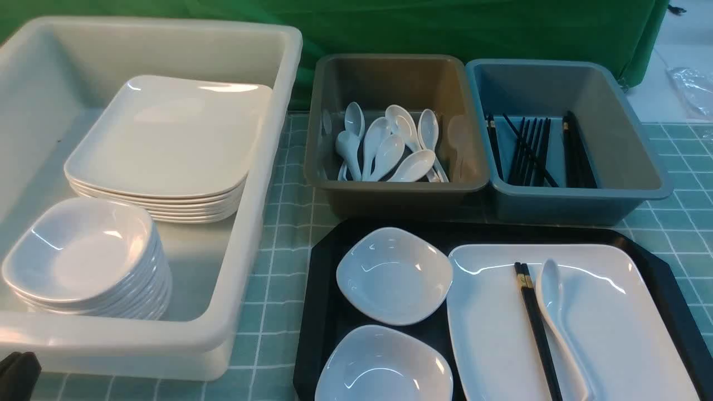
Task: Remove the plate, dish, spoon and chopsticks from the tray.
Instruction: Use the right arm to grab a soup spoon from the plate, then use the right arm to put the soup spoon into the small storage box in the middle, then use the right arm to grab a pair of chopsticks from the plate, then use the right arm to put the chopsticks into the small storage box on the right, then use the left arm to grab a small plate from the dinner plate
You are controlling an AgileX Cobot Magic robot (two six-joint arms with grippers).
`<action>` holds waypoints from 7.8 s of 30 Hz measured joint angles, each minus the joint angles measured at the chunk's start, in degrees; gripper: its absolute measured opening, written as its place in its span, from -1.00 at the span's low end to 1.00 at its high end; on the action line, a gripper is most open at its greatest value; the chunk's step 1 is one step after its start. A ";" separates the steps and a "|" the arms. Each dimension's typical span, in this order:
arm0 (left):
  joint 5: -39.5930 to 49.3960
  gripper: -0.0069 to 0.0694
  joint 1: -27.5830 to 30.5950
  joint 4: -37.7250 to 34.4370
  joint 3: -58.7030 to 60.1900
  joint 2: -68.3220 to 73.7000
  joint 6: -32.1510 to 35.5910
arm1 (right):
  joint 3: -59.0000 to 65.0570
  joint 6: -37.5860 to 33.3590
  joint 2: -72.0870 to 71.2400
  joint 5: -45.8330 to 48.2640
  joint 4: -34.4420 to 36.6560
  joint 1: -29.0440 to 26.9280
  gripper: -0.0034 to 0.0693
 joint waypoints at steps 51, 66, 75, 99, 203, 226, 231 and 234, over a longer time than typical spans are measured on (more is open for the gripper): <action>26.94 -0.77 0.00 -0.48 -50.91 33.95 -18.96 | -0.71 26.84 -0.04 -31.88 17.63 0.06 -0.31; 43.73 -0.82 -16.76 -6.72 -54.27 62.10 -4.15 | -53.21 -0.71 46.21 38.01 11.34 7.95 -0.85; 37.39 -0.82 -35.87 -3.00 -54.27 67.58 -15.05 | -54.84 -5.13 76.46 38.37 14.77 12.46 -0.38; 37.34 -0.81 -36.21 0.20 -54.27 68.09 -15.57 | -54.94 -5.31 98.85 26.45 15.00 16.01 -0.53; 37.77 -0.80 -36.26 -1.04 -54.38 68.09 -15.92 | -114.34 -3.18 120.60 15.81 17.78 5.18 0.09; 34.96 -0.68 -40.74 2.13 -64.64 92.26 -16.04 | -79.74 -13.64 77.93 46.51 16.02 5.18 -0.84; 30.75 -0.32 -40.78 6.94 -66.59 97.57 -14.93 | -62.84 -13.59 64.61 39.58 16.30 5.18 -0.84; 28.43 -0.13 -40.78 7.88 -66.78 99.14 -14.93 | -58.33 -13.53 59.84 38.51 16.36 5.18 -0.84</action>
